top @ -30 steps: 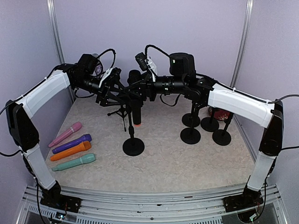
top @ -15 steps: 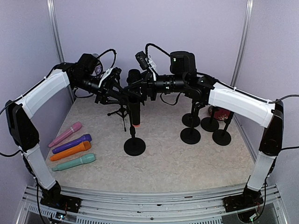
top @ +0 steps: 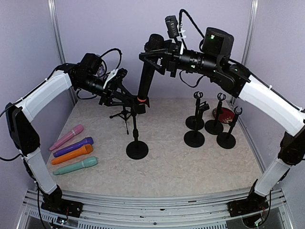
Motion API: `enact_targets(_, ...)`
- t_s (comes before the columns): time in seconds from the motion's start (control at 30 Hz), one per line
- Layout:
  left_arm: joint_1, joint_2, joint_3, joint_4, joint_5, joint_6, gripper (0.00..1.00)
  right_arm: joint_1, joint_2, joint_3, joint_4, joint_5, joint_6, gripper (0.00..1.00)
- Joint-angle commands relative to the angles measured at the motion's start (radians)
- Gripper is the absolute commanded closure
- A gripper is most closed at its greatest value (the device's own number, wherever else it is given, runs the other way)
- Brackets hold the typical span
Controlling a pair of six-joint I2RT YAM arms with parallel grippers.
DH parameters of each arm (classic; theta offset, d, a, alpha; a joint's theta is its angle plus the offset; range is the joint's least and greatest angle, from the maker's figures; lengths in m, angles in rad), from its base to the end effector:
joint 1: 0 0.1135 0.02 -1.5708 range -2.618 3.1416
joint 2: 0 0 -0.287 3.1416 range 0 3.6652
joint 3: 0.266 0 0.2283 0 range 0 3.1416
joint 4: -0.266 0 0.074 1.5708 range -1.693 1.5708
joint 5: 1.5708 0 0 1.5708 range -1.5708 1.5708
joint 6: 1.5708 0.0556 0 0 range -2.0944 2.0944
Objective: Remove the microphone from the stand
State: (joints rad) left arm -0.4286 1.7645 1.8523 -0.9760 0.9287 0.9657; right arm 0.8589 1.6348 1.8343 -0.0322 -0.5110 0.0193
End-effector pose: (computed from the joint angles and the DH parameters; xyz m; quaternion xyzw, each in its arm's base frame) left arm 0.3063 -0.1889 0.3910 0.6559 0.5497 -0.3275 0.4005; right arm 0.2167 0.2927 0.5228 -0.4308 0.4917 0.4618 0.5995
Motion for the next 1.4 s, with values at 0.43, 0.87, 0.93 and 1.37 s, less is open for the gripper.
enact_targets(0.43,-0.009,-0.162,-0.066,0.051,-0.142,-0.113,0.01,0.102,-0.104,-0.179,0.295,0.102,0.097,1.0)
enact_targets(0.87,-0.001,-0.477,-0.28,0.079,-0.023,-0.332,0.01,0.219,0.1,-0.154,0.471,0.196,0.15,1.0)
enact_targets(0.93,0.002,-0.498,-0.31,0.082,-0.008,-0.34,0.04,0.236,0.138,-0.132,0.494,0.211,0.158,1.0)
enact_targets(1.37,0.056,-0.52,-0.385,0.02,0.063,-0.287,0.43,0.262,0.266,-0.054,0.567,0.206,0.224,1.0)
